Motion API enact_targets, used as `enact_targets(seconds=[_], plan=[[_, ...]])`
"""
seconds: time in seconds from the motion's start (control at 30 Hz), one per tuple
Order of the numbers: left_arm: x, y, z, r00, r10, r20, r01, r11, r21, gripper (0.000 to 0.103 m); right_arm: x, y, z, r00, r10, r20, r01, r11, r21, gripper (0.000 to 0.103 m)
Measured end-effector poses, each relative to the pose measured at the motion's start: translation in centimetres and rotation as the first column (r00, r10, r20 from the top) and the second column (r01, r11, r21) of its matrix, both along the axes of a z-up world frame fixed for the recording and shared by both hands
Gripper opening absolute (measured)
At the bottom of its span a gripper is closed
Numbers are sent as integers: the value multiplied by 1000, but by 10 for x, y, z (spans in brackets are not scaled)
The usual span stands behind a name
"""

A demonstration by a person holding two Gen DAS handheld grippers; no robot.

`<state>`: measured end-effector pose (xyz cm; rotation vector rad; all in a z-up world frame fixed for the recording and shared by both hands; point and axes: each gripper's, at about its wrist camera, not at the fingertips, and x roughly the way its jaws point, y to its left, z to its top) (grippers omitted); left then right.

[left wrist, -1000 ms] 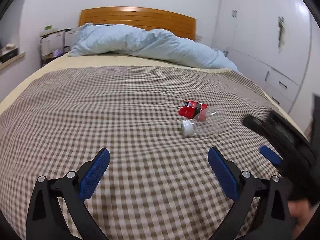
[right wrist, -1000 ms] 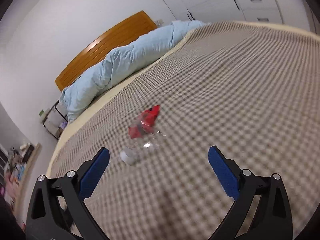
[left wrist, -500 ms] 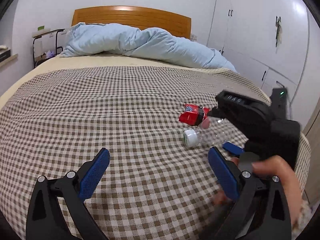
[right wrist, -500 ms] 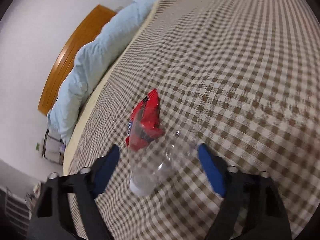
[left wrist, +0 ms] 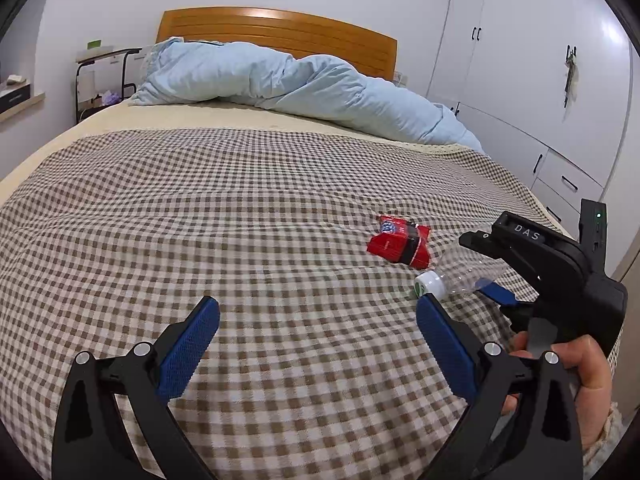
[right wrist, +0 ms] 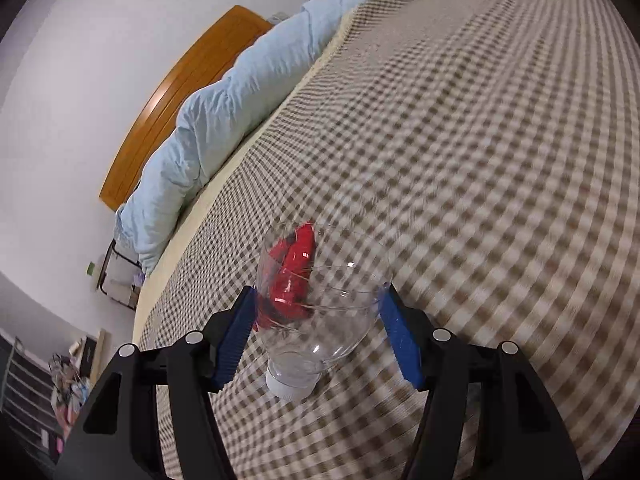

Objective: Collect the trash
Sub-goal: 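Grasp the red snack packet with the left tool while the right tool holds the bottle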

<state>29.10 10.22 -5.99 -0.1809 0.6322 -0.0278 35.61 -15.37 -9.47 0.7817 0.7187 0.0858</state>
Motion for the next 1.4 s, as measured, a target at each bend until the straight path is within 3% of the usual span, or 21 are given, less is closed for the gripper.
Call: enact_targets(seconds=[0.3, 0.53, 0.67, 0.77, 0.83, 0.93, 1.03, 1.17, 1.4], plan=[[13, -37, 10, 999, -21, 31, 20, 999, 28, 95, 10, -40, 7, 992, 118, 52, -117, 992, -37, 61], [28, -76, 9, 999, -49, -2, 49, 996, 81, 95, 13, -101, 5, 982, 153, 112, -158, 987, 35, 61], [64, -106, 5, 991, -110, -73, 118, 987, 113, 95, 1, -134, -7, 978, 96, 185, -105, 994, 40, 61], [99, -120, -1, 984, -111, -139, 133, 979, 158, 95, -1, -163, -21, 981, 34, 191, -66, 984, 165, 61], [117, -122, -7, 981, -113, -158, 135, 981, 137, 95, -5, -177, -18, 978, -17, 210, -15, 989, 150, 61], [148, -119, -22, 974, -102, -203, 119, 990, 72, 95, -10, -187, -16, 974, -48, 219, 18, 990, 139, 61], [179, -120, -39, 966, -25, -256, 56, 992, 117, 95, -16, -195, -21, 976, -55, 210, 17, 984, 180, 61], [190, -117, -53, 952, -25, -306, 56, 994, 94, 95, -23, -208, -23, 976, -78, 202, 40, 982, 186, 61], [188, -119, -57, 956, -12, -291, 46, 993, 108, 95, -20, -223, -37, 983, -103, 150, 64, 968, 242, 61]])
